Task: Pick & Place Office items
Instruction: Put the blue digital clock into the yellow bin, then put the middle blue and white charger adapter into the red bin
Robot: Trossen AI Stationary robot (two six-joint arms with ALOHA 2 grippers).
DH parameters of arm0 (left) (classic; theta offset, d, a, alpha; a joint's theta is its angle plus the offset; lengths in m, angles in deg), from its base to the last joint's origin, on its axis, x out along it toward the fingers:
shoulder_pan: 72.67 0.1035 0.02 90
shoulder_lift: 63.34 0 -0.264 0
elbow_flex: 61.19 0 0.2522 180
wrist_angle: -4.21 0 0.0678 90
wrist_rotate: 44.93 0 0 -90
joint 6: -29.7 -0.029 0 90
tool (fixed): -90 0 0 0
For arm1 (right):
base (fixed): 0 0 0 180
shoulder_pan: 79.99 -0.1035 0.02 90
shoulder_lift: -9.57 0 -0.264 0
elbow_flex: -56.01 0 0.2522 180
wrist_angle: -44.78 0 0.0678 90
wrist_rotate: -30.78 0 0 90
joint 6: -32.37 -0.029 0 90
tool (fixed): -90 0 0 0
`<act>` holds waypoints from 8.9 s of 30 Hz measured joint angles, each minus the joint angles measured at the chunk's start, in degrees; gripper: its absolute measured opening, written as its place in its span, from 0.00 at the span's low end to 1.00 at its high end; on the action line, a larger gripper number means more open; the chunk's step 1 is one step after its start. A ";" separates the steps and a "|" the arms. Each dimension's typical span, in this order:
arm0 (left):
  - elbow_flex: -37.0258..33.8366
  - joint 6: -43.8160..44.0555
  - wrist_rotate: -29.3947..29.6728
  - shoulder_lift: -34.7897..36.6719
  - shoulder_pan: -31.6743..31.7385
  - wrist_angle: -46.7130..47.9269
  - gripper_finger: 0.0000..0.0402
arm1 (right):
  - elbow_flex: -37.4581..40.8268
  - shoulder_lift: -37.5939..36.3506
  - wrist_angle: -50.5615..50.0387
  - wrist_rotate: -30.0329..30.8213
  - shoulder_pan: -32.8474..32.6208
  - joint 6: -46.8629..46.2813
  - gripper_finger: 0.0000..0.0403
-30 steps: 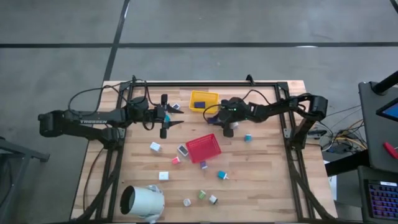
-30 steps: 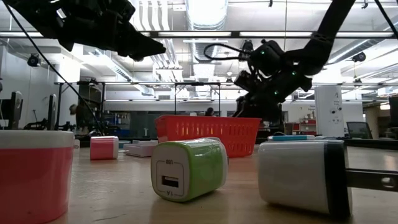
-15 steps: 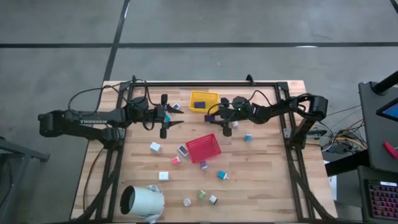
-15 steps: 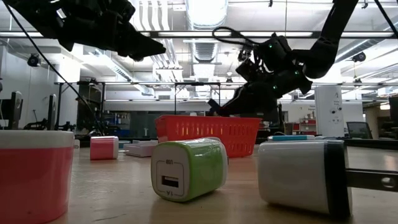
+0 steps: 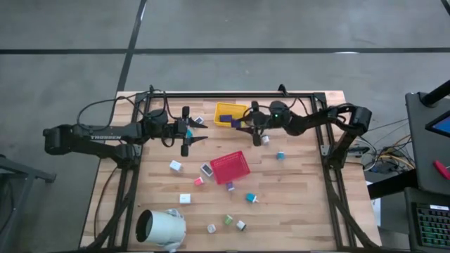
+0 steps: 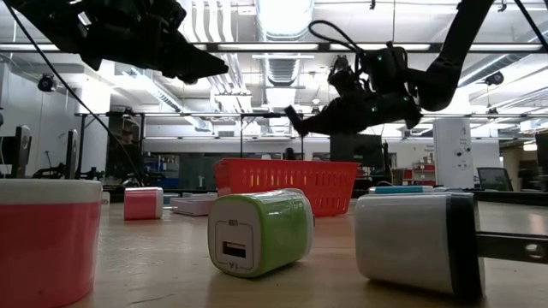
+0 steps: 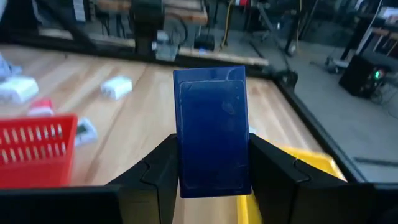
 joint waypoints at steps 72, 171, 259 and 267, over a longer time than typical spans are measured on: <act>-0.02 -0.22 -0.07 0.00 0.00 -0.02 0.46 | -41.59 19.12 -66.84 2.61 9.49 4.89 0.37; -3.42 -0.41 4.82 4.58 -0.09 -0.89 0.46 | -1.76 -17.29 -19.63 0.61 -7.80 0.57 0.03; -19.61 5.57 4.63 16.06 -3.43 -10.78 0.45 | 8.37 -27.41 -66.86 27.74 -39.50 -52.12 0.65; -19.61 5.15 4.63 16.06 -3.43 -10.91 0.45 | 6.09 -27.41 -83.14 27.80 -39.55 -56.92 0.80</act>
